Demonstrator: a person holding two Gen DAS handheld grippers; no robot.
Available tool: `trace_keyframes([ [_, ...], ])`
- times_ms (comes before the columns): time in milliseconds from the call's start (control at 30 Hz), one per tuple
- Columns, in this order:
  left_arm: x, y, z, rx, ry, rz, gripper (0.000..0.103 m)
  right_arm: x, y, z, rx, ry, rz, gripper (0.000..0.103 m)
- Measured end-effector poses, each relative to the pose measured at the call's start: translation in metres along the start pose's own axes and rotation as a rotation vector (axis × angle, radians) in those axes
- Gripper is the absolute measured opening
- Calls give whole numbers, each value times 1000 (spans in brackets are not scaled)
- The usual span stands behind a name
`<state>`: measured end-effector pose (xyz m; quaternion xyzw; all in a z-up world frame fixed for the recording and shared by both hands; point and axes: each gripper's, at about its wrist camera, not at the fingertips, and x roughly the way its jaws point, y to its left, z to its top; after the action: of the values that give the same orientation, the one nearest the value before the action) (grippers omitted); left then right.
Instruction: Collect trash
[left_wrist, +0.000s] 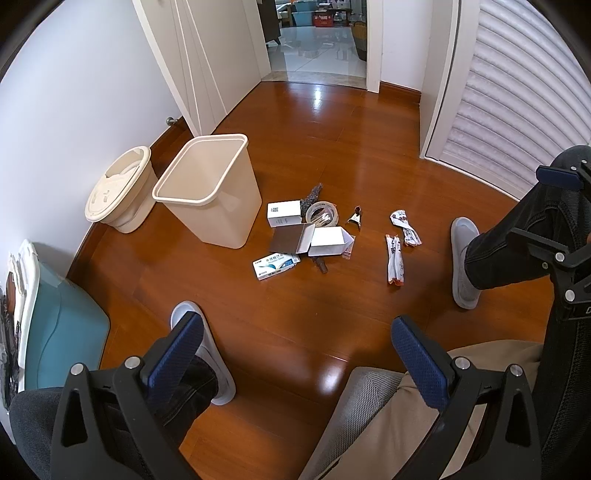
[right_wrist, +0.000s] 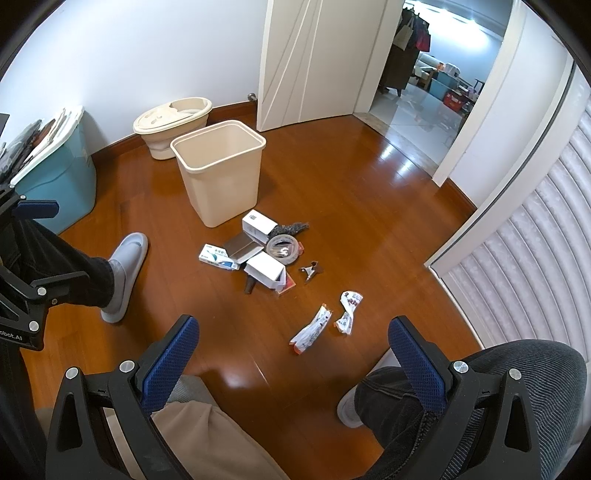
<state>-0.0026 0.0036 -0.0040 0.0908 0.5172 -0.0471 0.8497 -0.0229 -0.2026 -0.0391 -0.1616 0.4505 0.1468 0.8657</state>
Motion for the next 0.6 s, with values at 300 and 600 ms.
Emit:
trace_keyframes([
  [300,0,0,0,0,2,-1,103,1,1,0,0,1,0,103],
  [600,1,2,-1,1,1,-1,103,1,2,0,-1,3,0,103],
])
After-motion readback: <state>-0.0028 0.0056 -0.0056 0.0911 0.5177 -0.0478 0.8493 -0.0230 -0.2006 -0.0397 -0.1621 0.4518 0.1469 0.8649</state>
